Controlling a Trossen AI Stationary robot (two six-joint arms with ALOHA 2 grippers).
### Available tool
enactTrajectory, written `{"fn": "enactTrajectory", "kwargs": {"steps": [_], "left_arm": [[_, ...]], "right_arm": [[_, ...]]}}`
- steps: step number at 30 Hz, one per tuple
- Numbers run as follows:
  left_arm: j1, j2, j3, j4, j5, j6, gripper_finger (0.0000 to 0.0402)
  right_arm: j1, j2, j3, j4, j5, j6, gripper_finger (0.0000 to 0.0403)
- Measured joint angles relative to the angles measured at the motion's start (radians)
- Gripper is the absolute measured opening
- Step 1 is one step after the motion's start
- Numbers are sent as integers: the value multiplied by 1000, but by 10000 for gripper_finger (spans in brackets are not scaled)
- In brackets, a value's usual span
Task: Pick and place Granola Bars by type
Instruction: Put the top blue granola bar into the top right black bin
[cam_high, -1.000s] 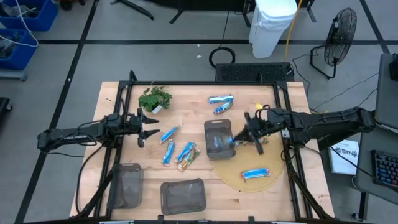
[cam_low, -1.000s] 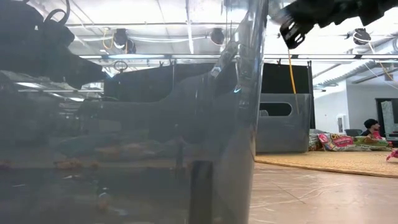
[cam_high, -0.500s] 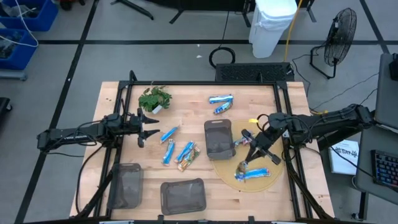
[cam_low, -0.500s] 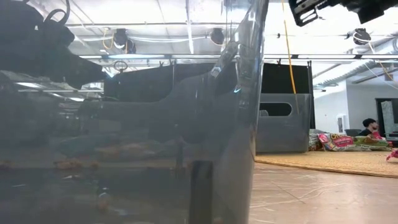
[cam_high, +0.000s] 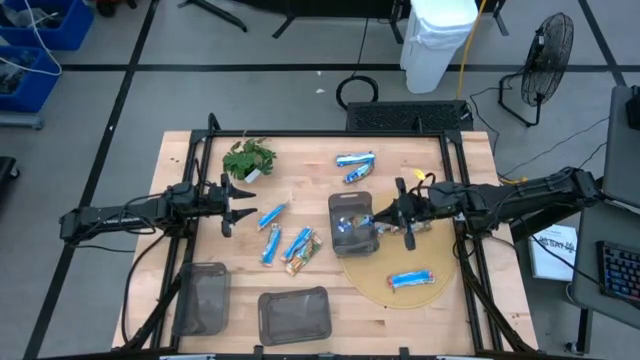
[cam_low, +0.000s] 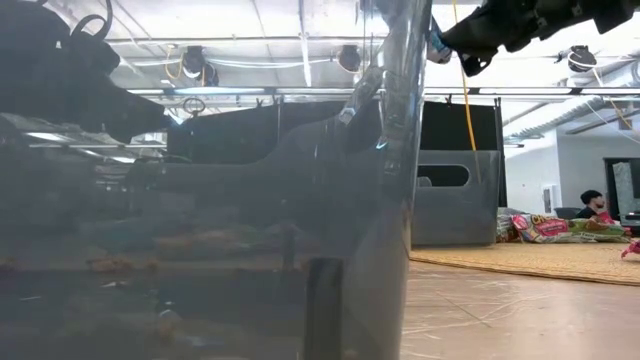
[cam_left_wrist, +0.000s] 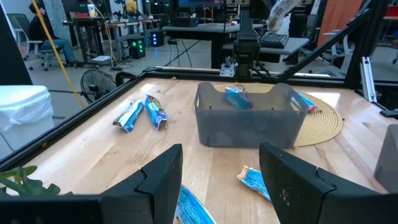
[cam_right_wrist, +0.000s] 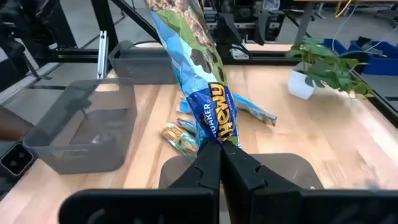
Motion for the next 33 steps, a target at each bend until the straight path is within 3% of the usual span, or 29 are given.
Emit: {"fn": "enactTrajectory", "kwargs": {"steps": [8,21,33], "left_arm": [[0,0,0,0,0,0,216],[0,0,0,0,0,0,216],[0,0,0,0,0,0,216]], "right_arm": [[-9,32,0,-37,32,14,0],[-131,301,8,-57,57,76,0],[-233,359,35,-168,59,129,0]]}}
